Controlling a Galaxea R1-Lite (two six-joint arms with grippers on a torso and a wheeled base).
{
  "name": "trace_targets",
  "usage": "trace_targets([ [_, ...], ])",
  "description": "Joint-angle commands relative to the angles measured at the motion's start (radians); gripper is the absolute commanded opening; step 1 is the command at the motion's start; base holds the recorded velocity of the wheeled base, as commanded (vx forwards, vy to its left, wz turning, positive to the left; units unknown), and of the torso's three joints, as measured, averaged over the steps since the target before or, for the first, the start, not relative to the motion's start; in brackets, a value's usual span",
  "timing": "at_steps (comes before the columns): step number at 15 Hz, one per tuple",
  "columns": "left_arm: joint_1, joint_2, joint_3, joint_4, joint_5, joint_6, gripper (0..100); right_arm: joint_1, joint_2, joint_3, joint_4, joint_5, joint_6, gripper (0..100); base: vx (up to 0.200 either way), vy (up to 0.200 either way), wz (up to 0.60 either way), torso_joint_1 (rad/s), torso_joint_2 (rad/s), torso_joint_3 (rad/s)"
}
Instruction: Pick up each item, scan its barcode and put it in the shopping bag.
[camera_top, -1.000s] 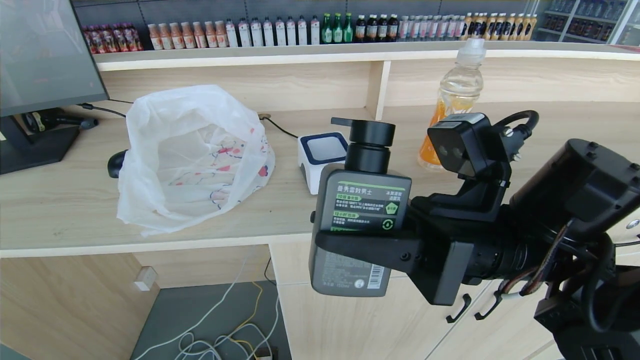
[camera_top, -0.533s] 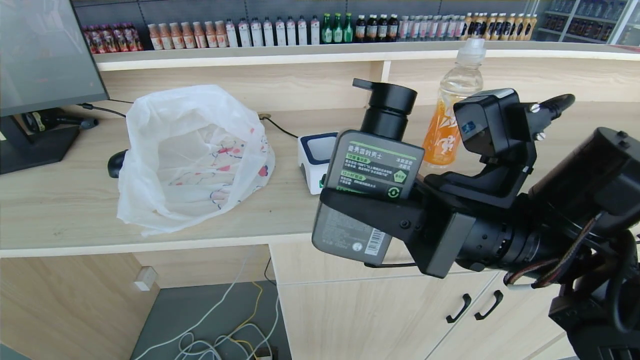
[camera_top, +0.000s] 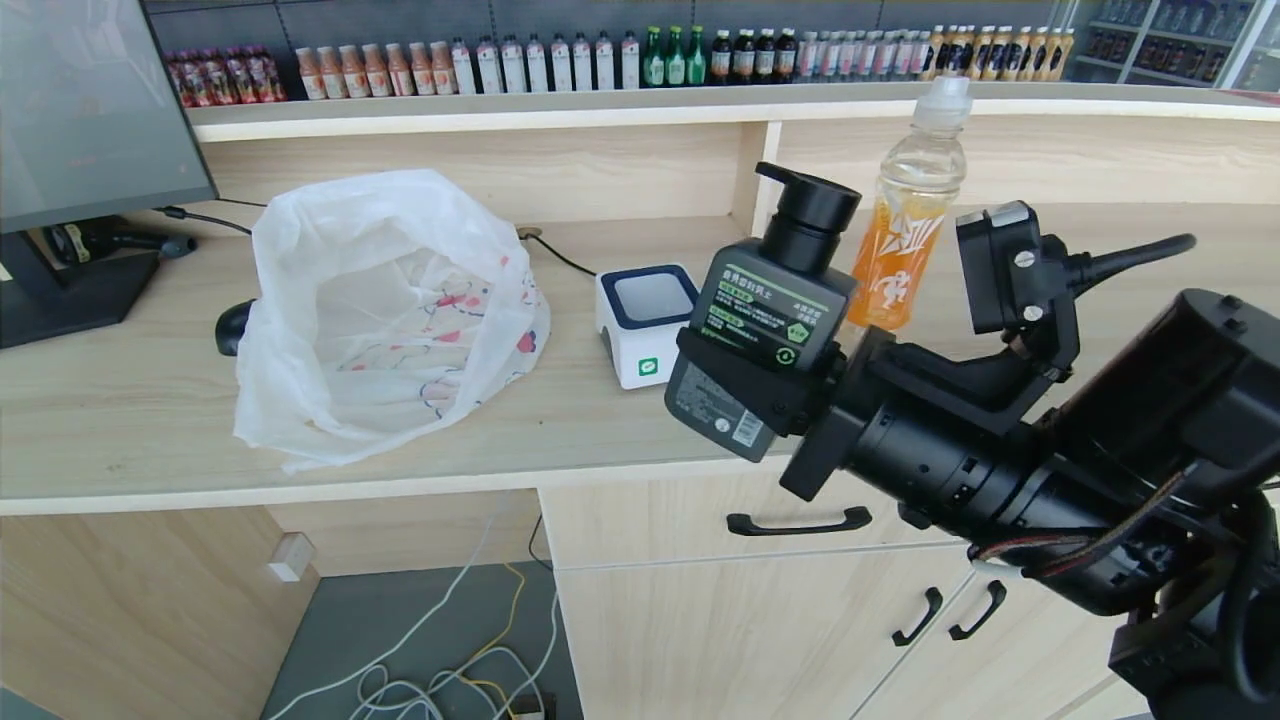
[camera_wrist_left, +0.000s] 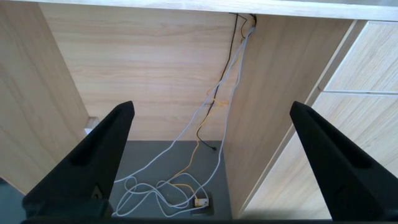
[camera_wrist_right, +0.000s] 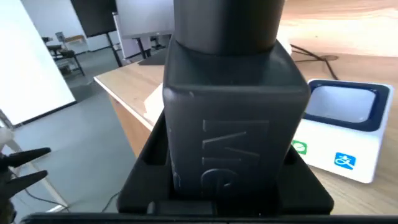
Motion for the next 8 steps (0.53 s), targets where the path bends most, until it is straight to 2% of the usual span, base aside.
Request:
trace_targets([
  [1,0.0,0.0,0.0,0.0,0.0,0.0,100,0.002,-0.015,0.002,-0.002,-0.064,-0.044,0,0.0,0.0,0.0,0.0,0.0,0.0],
  [4,0.0,0.0,0.0,-0.002,0.0,0.0,100,0.002,-0.047,-0.003,-0.002,-0.227,-0.178,0,0.0,0.0,0.0,0.0,0.0,0.0],
  [6,0.0,0.0,0.0,0.0,0.0,0.0,100,0.005,-0.066,-0.003,-0.008,-0.287,-0.233,0,0.0,0.0,0.0,0.0,0.0,0.0],
  [8,0.0,0.0,0.0,0.0,0.0,0.0,100,0.008,-0.072,-0.008,-0.019,-0.393,-0.294,0,0.0,0.0,0.0,0.0,0.0,0.0],
])
